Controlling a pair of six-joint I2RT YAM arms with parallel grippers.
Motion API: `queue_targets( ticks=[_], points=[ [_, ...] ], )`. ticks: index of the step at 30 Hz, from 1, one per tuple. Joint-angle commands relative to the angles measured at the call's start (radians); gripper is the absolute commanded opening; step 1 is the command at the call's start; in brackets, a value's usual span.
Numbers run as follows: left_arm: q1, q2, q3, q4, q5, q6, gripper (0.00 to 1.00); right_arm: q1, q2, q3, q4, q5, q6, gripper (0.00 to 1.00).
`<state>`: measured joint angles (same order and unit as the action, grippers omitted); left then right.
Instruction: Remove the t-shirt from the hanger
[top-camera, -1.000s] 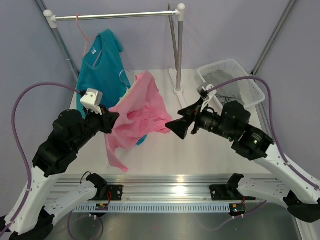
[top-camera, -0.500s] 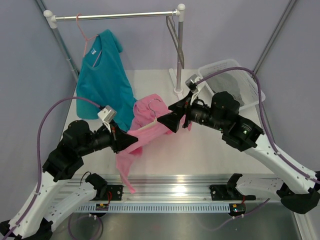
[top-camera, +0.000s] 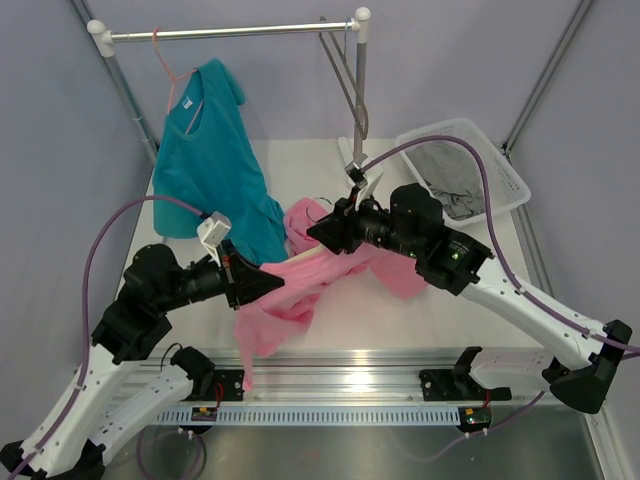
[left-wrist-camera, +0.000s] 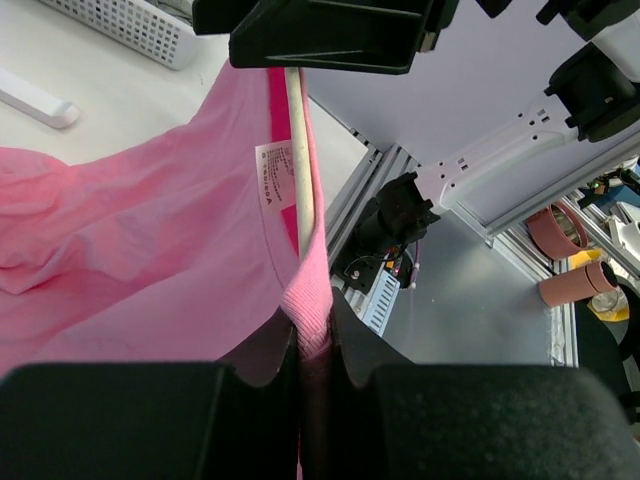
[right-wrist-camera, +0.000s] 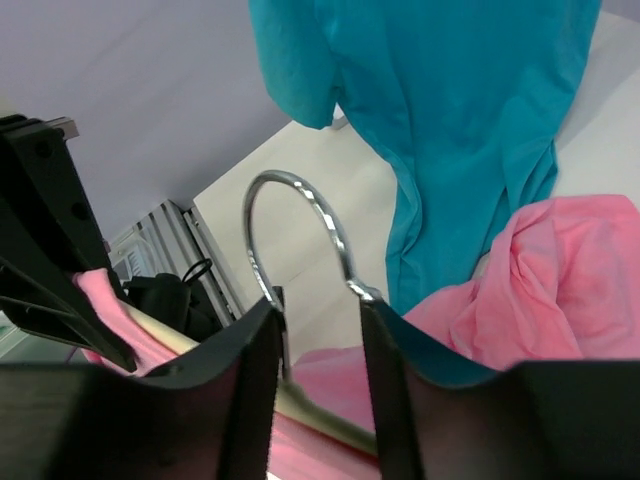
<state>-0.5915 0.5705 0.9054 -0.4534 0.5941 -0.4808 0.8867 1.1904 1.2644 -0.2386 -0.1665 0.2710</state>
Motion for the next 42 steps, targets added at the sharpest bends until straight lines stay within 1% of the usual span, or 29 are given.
queue_targets(
  ticks=[1, 2, 4, 5, 6, 7, 8, 9, 10, 11, 12, 14, 15, 16, 18, 20, 22, 26, 28, 30, 31, 33, 34, 35, 39, 40, 42],
  points=[
    [-0.004, -0.021, 0.003, 0.136, 0.041, -0.018, 0.0, 0.024, 0.002, -0.029, 0.077, 0.036, 0.0, 0.39],
    [-0.004, -0.02, 0.007, 0.136, 0.032, -0.015, 0.0, 0.026, -0.003, -0.037, 0.087, 0.039, 0.005, 0.31],
    [-0.004, -0.006, 0.015, 0.137, 0.021, -0.018, 0.0, 0.024, -0.017, -0.062, 0.117, 0.03, 0.014, 0.21],
    [-0.004, -0.001, 0.029, 0.14, 0.026, -0.024, 0.06, 0.024, -0.024, -0.072, 0.134, 0.015, 0.016, 0.14],
    [-0.005, 0.003, 0.032, 0.147, 0.05, -0.028, 0.13, 0.024, -0.034, -0.086, 0.159, 0.01, 0.023, 0.04],
    [-0.005, 0.006, 0.036, 0.162, 0.064, -0.033, 0.24, 0.024, -0.049, -0.089, 0.163, 0.005, 0.031, 0.01],
    [-0.005, 0.006, 0.041, 0.171, 0.076, -0.045, 0.54, 0.024, -0.055, -0.091, 0.162, -0.004, 0.039, 0.0],
    [-0.004, 0.002, 0.041, 0.182, 0.094, -0.051, 0.68, 0.024, -0.066, -0.091, 0.151, 0.002, 0.06, 0.0],
    [-0.004, -0.017, 0.033, 0.212, 0.107, -0.065, 0.8, 0.024, -0.095, -0.092, 0.141, 0.049, 0.08, 0.0],
    [-0.004, -0.027, 0.024, 0.24, 0.152, -0.074, 0.95, 0.024, -0.113, -0.095, 0.119, 0.076, 0.108, 0.0],
    [-0.004, -0.04, 0.017, 0.298, 0.179, -0.077, 0.98, 0.024, -0.138, -0.115, 0.12, 0.094, 0.112, 0.0],
    [-0.004, -0.058, 0.018, 0.309, 0.199, -0.091, 0.99, 0.026, -0.233, -0.175, 0.146, 0.157, 0.129, 0.0],
    [-0.004, -0.063, 0.026, 0.288, 0.197, -0.09, 0.99, 0.026, -0.292, -0.186, 0.137, 0.174, 0.129, 0.0],
    [-0.005, -0.063, 0.032, 0.269, 0.193, -0.081, 0.99, 0.024, -0.319, -0.195, 0.116, 0.22, 0.128, 0.0],
    [-0.004, -0.063, 0.052, 0.188, 0.148, -0.044, 0.99, 0.024, -0.379, -0.209, 0.098, 0.235, 0.129, 0.0],
    [-0.005, -0.072, 0.046, 0.156, 0.139, -0.021, 0.99, 0.024, -0.406, -0.209, 0.079, 0.229, 0.14, 0.0],
    [-0.004, -0.081, 0.014, 0.165, 0.159, -0.015, 0.99, 0.024, -0.422, -0.192, 0.047, 0.237, 0.149, 0.0],
    [-0.004, -0.08, -0.002, 0.185, 0.173, -0.031, 0.98, 0.026, -0.417, -0.152, -0.002, 0.288, 0.155, 0.0],
    [-0.004, -0.077, -0.016, 0.193, 0.174, -0.039, 0.91, 0.024, -0.407, -0.145, -0.01, 0.312, 0.157, 0.0],
    [-0.004, -0.072, -0.031, 0.193, 0.158, -0.025, 0.73, 0.024, -0.4, -0.146, -0.004, 0.324, 0.157, 0.0],
    [-0.004, -0.072, -0.049, 0.191, 0.136, -0.022, 0.5, 0.024, -0.4, -0.151, 0.005, 0.325, 0.161, 0.0],
    [-0.004, -0.069, -0.068, 0.191, 0.115, -0.01, 0.3, 0.024, -0.399, -0.151, 0.01, 0.321, 0.16, 0.0],
    [-0.005, -0.063, -0.083, 0.191, 0.093, -0.005, 0.06, 0.024, -0.4, -0.152, 0.013, 0.321, 0.16, 0.0],
    [-0.004, -0.06, -0.089, 0.19, 0.081, -0.002, 0.0, 0.024, -0.406, -0.151, 0.015, 0.32, 0.158, 0.0],
    [-0.004, -0.061, -0.102, 0.173, -0.002, 0.005, 0.0, 0.024, -0.414, -0.145, -0.004, 0.338, 0.146, 0.0],
    [-0.005, -0.064, -0.103, 0.17, -0.042, 0.005, 0.0, 0.024, -0.417, -0.142, -0.011, 0.352, 0.136, 0.0],
    [-0.005, -0.083, -0.1, 0.134, -0.104, 0.011, 0.0, 0.024, -0.425, -0.138, -0.027, 0.421, 0.125, 0.0]
  ],
)
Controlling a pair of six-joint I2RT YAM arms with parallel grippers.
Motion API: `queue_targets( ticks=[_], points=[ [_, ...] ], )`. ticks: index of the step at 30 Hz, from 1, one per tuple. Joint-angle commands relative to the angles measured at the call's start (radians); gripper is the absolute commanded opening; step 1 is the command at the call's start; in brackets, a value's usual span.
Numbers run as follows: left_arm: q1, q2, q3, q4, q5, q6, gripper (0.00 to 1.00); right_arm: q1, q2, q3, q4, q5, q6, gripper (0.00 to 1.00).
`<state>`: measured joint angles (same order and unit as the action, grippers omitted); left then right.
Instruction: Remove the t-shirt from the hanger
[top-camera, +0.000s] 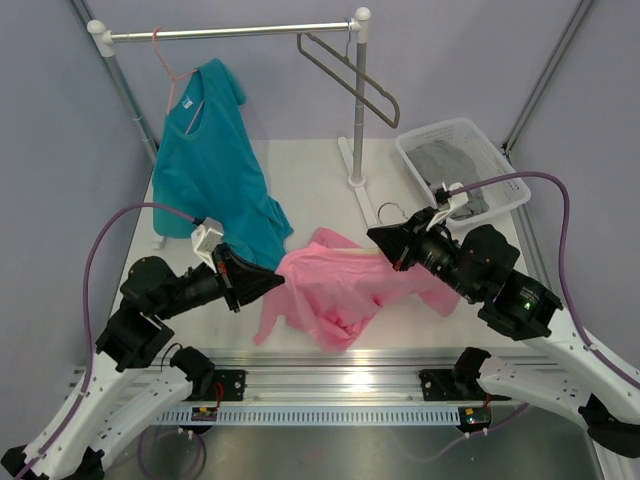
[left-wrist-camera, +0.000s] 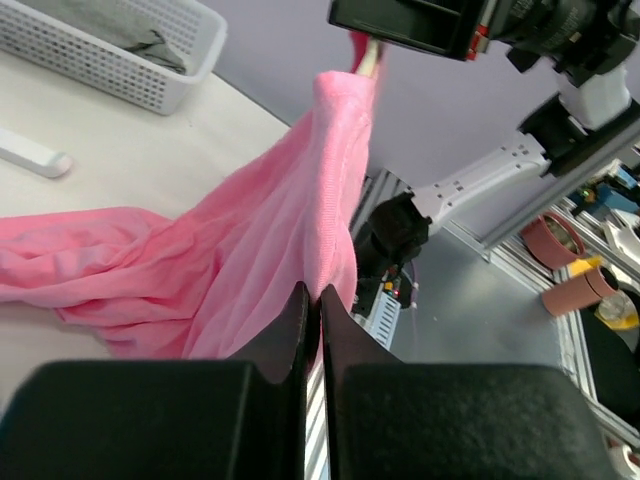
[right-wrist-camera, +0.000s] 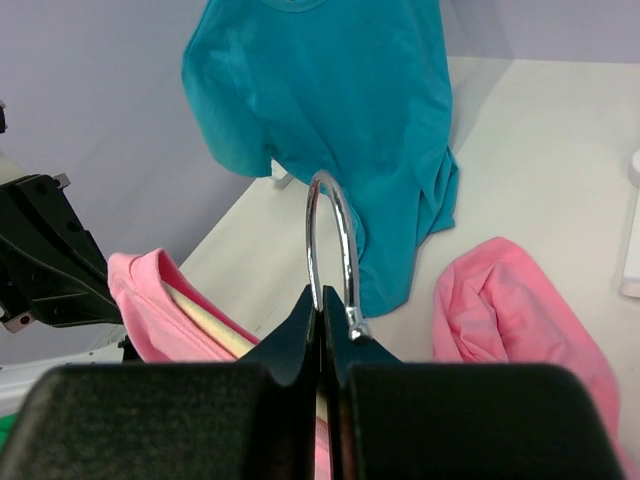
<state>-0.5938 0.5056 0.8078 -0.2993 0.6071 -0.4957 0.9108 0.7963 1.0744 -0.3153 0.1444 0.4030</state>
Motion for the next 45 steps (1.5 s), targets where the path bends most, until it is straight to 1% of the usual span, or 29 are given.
queue_targets(
  ticks=[1, 3, 4, 7, 11, 13, 17, 19, 24, 28, 31, 32, 33, 34, 35, 37, 38, 42, 44, 45],
  points=[
    [-0.003, -0.027, -0.001, -0.052, -0.192, 0.031, 0.0, 0.0, -0.035, 0.058, 0.032, 0.136, -0.013, 0.0],
    [-0.001, -0.056, 0.005, -0.083, -0.275, 0.036, 0.0, -0.001, -0.04, 0.07, 0.01, 0.206, -0.02, 0.0],
    [-0.001, -0.067, 0.008, -0.113, -0.35, 0.036, 0.0, -0.001, -0.042, 0.088, -0.014, 0.221, -0.02, 0.0],
    [-0.001, -0.09, 0.024, -0.158, -0.441, 0.037, 0.0, -0.001, -0.049, 0.116, -0.045, 0.268, -0.018, 0.0],
    [-0.001, -0.098, 0.045, -0.218, -0.497, 0.043, 0.0, -0.001, -0.083, 0.118, -0.053, 0.352, -0.012, 0.0],
    [-0.001, -0.107, 0.047, -0.239, -0.526, 0.033, 0.0, -0.001, -0.097, 0.107, -0.038, 0.369, -0.015, 0.0],
    [-0.001, -0.122, 0.022, -0.239, -0.54, 0.0, 0.0, -0.001, -0.109, 0.117, -0.027, 0.408, -0.004, 0.0],
    [-0.001, -0.124, 0.004, -0.227, -0.52, -0.004, 0.0, -0.001, -0.1, 0.125, -0.015, 0.402, -0.007, 0.0],
    [-0.001, -0.098, -0.036, -0.138, -0.388, -0.007, 0.0, -0.001, -0.039, 0.154, 0.033, 0.29, -0.029, 0.0],
    [-0.003, -0.036, -0.045, -0.104, -0.394, -0.015, 0.0, 0.0, 0.041, 0.148, 0.1, 0.219, -0.058, 0.0],
    [-0.001, 0.028, -0.09, -0.038, -0.388, -0.043, 0.0, -0.001, 0.069, 0.111, 0.224, 0.092, -0.032, 0.0],
    [-0.001, 0.033, -0.122, 0.012, -0.373, -0.047, 0.0, -0.001, 0.083, 0.102, 0.281, 0.074, 0.002, 0.0],
    [-0.001, 0.036, -0.139, 0.034, -0.377, -0.055, 0.0, -0.001, 0.09, 0.098, 0.303, 0.054, 0.02, 0.0],
    [-0.001, 0.039, -0.153, 0.054, -0.385, -0.064, 0.0, -0.001, 0.095, 0.088, 0.38, 0.025, 0.043, 0.0],
    [-0.001, 0.043, -0.174, 0.081, -0.407, -0.067, 0.0, -0.001, 0.106, 0.088, 0.406, 0.012, 0.051, 0.0],
    [-0.001, 0.059, -0.177, 0.085, -0.455, -0.066, 0.0, -0.001, 0.138, 0.104, 0.448, -0.011, 0.057, 0.0],
    [-0.001, 0.085, -0.174, 0.085, -0.508, -0.063, 0.0, -0.001, 0.152, 0.119, 0.464, -0.023, 0.054, 0.0],
    [-0.001, 0.165, -0.167, 0.101, -0.642, -0.058, 0.0, 0.0, 0.224, 0.168, 0.507, -0.09, 0.025, 0.0],
    [0.0, 0.21, -0.173, 0.143, -0.679, -0.06, 0.0, -0.001, 0.238, 0.179, 0.521, -0.126, 0.028, 0.0],
    [-0.001, 0.227, -0.18, 0.158, -0.685, -0.064, 0.0, -0.001, 0.238, 0.17, 0.542, -0.181, 0.037, 0.0]
  ],
)
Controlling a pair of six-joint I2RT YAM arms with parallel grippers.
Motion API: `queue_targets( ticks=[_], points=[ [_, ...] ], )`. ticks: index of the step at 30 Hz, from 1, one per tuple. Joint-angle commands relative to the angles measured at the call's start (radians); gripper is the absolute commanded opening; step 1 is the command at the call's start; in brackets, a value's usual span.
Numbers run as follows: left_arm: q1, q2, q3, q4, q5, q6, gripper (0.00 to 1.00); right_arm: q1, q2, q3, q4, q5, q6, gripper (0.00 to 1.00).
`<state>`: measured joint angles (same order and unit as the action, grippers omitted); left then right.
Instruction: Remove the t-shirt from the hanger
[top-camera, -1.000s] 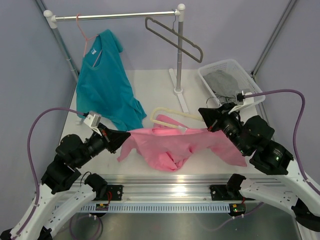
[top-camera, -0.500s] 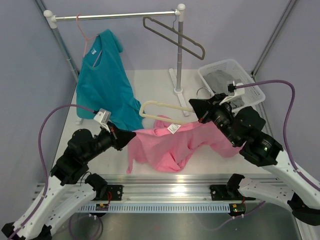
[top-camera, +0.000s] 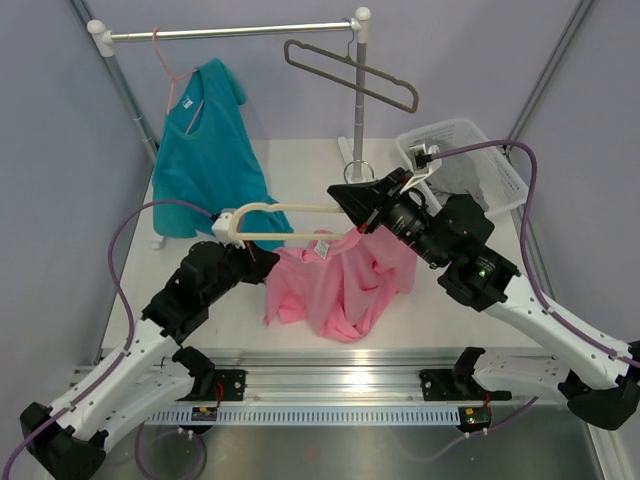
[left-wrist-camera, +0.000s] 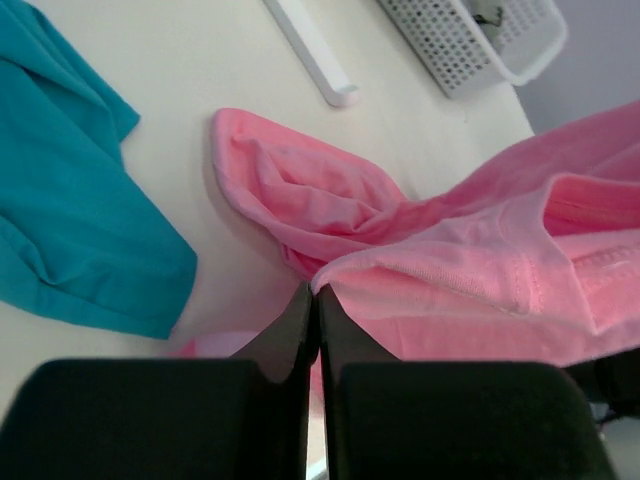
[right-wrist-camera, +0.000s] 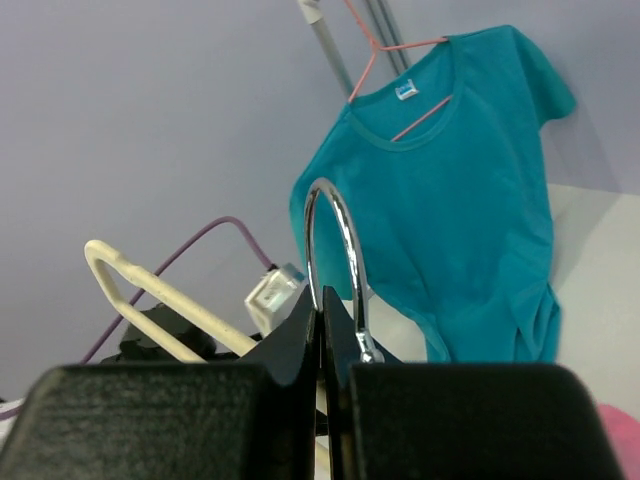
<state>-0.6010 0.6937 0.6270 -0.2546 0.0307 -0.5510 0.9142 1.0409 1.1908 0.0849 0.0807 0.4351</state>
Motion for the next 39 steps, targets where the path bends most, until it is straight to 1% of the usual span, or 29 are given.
queue_targets(
  ticks=[1, 3, 7, 13, 23, 28, 31, 34, 39],
  points=[
    [0.006, 0.056, -0.003, 0.148, -0.106, -0.007, 0.0, -0.005, -0.01, 0.035, 0.18, -0.133, 0.028, 0.0],
    [0.006, 0.105, -0.015, 0.185, -0.101, -0.007, 0.0, -0.003, -0.012, 0.021, 0.203, -0.163, 0.053, 0.0],
    [0.006, 0.191, -0.03, 0.282, -0.084, -0.013, 0.0, -0.005, -0.012, -0.019, 0.301, -0.194, 0.122, 0.0],
    [0.006, 0.326, -0.007, 0.336, -0.083, -0.02, 0.0, -0.005, 0.033, 0.009, 0.332, -0.234, 0.177, 0.0],
    [0.006, 0.386, -0.007, 0.33, -0.156, 0.0, 0.0, -0.005, 0.031, 0.023, 0.381, -0.289, 0.22, 0.0],
    [0.007, 0.415, 0.014, 0.319, -0.213, 0.008, 0.0, -0.005, 0.065, 0.084, 0.358, -0.312, 0.277, 0.0],
    [0.007, 0.437, 0.043, 0.31, -0.209, 0.011, 0.0, -0.005, 0.084, 0.11, 0.357, -0.343, 0.313, 0.0],
    [0.006, 0.461, 0.076, 0.293, -0.213, 0.013, 0.0, -0.005, 0.081, 0.121, 0.349, -0.361, 0.336, 0.0],
    [0.007, 0.51, 0.111, 0.258, -0.262, 0.02, 0.0, -0.005, 0.05, 0.144, 0.271, -0.364, 0.37, 0.0]
  ],
)
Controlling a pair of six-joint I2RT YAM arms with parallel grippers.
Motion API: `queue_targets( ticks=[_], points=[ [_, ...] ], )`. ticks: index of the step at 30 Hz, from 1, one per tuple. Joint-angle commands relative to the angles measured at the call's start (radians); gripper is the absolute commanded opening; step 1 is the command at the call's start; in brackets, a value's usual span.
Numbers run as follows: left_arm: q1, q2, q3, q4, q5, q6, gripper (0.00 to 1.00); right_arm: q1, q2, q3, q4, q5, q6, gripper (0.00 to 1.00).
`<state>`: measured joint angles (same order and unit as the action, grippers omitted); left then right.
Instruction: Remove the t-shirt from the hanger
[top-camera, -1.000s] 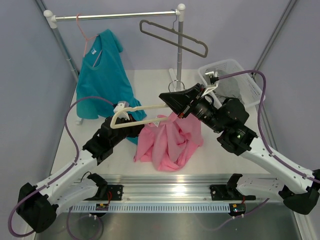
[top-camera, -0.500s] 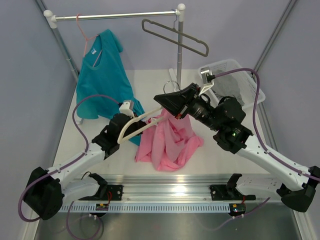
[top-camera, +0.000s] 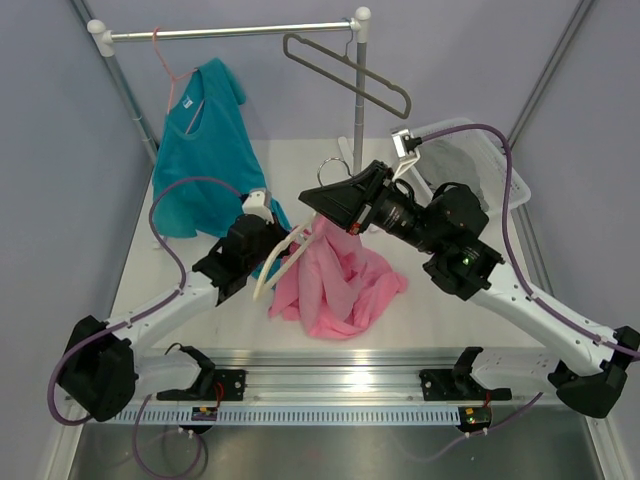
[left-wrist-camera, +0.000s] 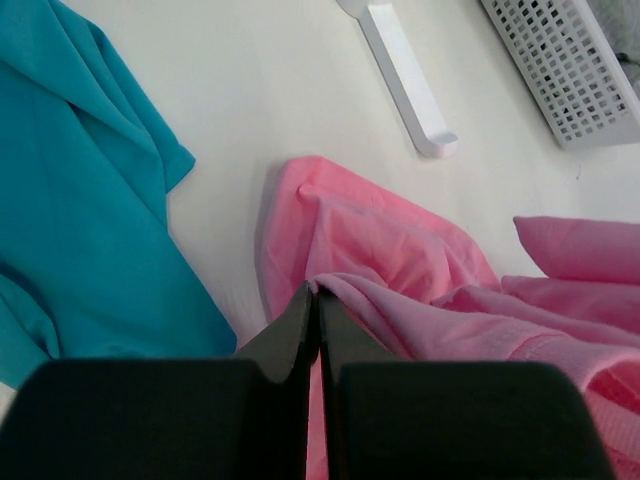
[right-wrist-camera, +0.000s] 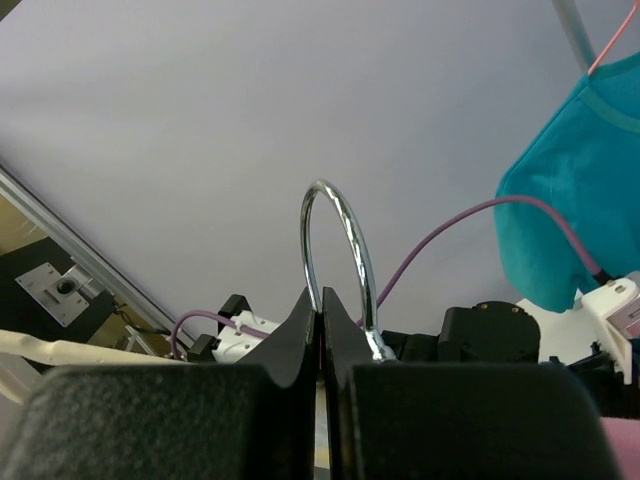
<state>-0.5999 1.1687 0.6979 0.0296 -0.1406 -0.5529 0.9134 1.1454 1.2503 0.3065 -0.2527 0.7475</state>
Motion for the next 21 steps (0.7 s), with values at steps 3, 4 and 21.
queue_targets(
  ticks=[3, 4, 21],
  points=[
    [0.006, 0.057, 0.048, -0.026, -0.114, 0.018, 0.0, -0.004, -0.075, 0.089, 0.023, -0.033, 0.073, 0.0],
    [0.005, 0.072, 0.045, -0.025, -0.116, 0.01, 0.0, -0.004, -0.09, 0.092, 0.005, -0.03, 0.078, 0.0],
    [0.005, -0.246, 0.241, -0.298, 0.358, 0.18, 0.9, -0.004, -0.156, -0.028, -0.267, 0.282, -0.244, 0.0]
  ],
)
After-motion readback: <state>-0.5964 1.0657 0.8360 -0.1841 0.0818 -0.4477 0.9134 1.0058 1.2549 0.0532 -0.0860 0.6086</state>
